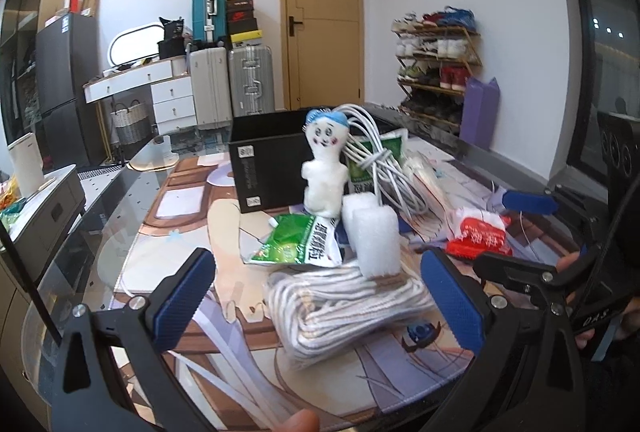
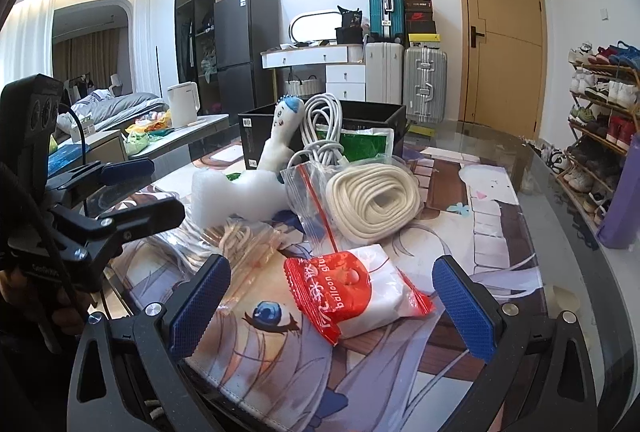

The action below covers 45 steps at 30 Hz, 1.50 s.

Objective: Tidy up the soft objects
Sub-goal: 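Move both tools toward the cluttered items on the table, then close the right gripper on the red balloon packet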

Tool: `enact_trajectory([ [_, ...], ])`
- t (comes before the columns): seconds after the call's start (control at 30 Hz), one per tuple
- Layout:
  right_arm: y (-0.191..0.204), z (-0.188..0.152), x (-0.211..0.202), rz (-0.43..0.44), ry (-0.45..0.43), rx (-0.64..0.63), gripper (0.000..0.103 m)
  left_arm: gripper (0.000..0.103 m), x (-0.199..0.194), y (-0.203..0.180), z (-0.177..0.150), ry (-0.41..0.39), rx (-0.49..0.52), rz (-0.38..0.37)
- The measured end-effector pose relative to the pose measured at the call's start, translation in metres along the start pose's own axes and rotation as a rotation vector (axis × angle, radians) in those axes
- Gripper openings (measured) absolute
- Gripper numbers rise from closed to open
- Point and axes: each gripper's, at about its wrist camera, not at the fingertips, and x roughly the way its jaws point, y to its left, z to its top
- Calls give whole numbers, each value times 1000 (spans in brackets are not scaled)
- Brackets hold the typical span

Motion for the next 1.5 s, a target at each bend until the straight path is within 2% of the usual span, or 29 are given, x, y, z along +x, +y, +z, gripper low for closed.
enact_trajectory([
  [0.2, -1, -2, 3, 30, 34, 18, 103, 103, 1, -5, -3, 20, 29, -21],
  [0.47, -7, -2, 2, 3, 40, 46, 103, 103, 8, -6, -5, 57, 36, -34],
  [0.73, -3, -2, 6, -2, 63, 20, 101, 103, 13, -10, -8, 90, 46, -43],
  [0.83, -4, -2, 8, -7, 78, 19, 95, 103, 14, -11, -9, 97, 44, -51],
  [1.03, -5, -4, 10, -2, 96, 27, 70, 103, 16, -12, -10, 111, 42, -58],
  [1.1, -5, -5, 9, 0, 94, 26, 68, 103, 17, -11, -10, 114, 38, -59],
  [1.2, -4, -4, 8, 2, 90, 19, 60, 103, 18, -10, -9, 117, 35, -59],
  [1.3, -3, -4, 5, -2, 74, 16, 55, 103, 19, -9, -8, 119, 36, -59],
  [1.5, -5, -1, -1, -8, 34, 24, 54, 103, 18, -7, -7, 114, 26, -61],
])
